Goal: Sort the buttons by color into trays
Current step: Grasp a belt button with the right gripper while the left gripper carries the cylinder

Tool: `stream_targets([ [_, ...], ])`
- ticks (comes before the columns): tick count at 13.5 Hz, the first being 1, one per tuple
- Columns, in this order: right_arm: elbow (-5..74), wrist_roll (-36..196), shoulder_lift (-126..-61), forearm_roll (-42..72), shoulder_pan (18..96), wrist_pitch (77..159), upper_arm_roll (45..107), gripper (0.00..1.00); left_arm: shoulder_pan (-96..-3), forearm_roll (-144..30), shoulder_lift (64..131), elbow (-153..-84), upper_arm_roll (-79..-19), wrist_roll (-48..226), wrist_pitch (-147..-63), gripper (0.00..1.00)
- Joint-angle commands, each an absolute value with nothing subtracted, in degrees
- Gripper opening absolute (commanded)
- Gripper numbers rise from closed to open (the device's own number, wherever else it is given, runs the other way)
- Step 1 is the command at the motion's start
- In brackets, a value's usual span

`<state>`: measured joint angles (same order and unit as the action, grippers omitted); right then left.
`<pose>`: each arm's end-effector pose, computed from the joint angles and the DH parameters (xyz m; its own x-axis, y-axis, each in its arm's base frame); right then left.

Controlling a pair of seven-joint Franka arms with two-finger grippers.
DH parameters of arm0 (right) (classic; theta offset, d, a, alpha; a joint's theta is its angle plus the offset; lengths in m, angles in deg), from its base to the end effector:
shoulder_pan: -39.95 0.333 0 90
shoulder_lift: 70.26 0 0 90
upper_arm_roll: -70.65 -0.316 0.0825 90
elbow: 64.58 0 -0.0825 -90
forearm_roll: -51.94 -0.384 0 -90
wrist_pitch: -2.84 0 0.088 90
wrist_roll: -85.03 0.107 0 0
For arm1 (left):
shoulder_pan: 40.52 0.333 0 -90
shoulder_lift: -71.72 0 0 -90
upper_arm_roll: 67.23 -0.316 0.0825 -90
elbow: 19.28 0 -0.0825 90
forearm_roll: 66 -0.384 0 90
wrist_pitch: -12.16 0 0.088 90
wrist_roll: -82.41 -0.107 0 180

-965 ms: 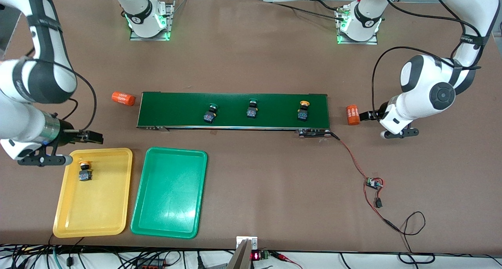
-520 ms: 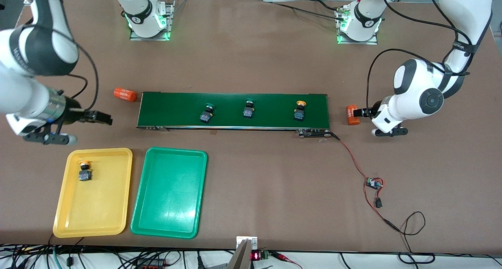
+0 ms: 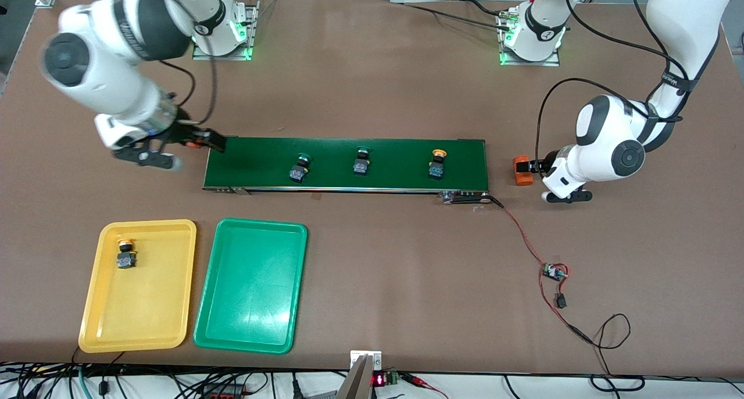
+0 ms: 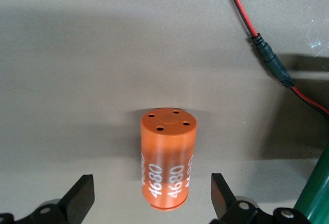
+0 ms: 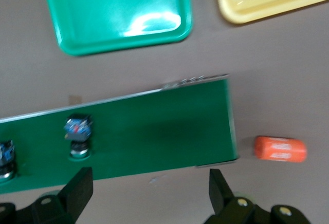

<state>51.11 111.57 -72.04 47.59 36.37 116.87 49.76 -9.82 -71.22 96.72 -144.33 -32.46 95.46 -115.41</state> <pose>0.5263 0.1677 0.4316 0.9778 -0.1900 -0.0881 -0.1944 -0.9800 -0.0436 0.5220 -0.0435 0.2004 0.9413 0.0697 -0.3304 0.1149 -0.9862 0.1191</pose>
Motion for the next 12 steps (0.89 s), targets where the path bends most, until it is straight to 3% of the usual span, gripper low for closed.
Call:
stream_targets([
  [1,58.35,115.42,-69.38,46.93,35.56,123.83,44.48,1.00,-9.49,-70.65,97.74,-144.52,-32.16,94.19,-116.16,1.00],
  [5,62.95,117.64,-70.34,47.63,35.56,131.41,41.39,1.00,-9.49,-70.65,99.23,-144.52,-32.16,94.28,-116.25,1.00],
  [7,62.95,116.94,-71.48,47.98,35.47,132.65,41.39,1.00,-9.49,-70.65,99.23,-144.52,-32.16,94.28,-116.16,0.77],
  [9,62.86,115.89,-73.32,48.07,35.73,134.05,41.39,1.00,-9.49,-70.65,99.23,-144.52,-32.16,94.19,-116.07,0.38],
  [10,62.86,115.80,-74.47,48.07,36.00,135.02,41.39,1.00,-9.49,-70.65,99.23,-144.52,-32.16,94.28,-116.07,0.23],
  [12,62.77,115.71,-77.45,48.16,36.00,138.35,41.39,1.00,-9.49,-70.65,98.27,-144.17,-32.16,94.19,-115.55,0.04],
])
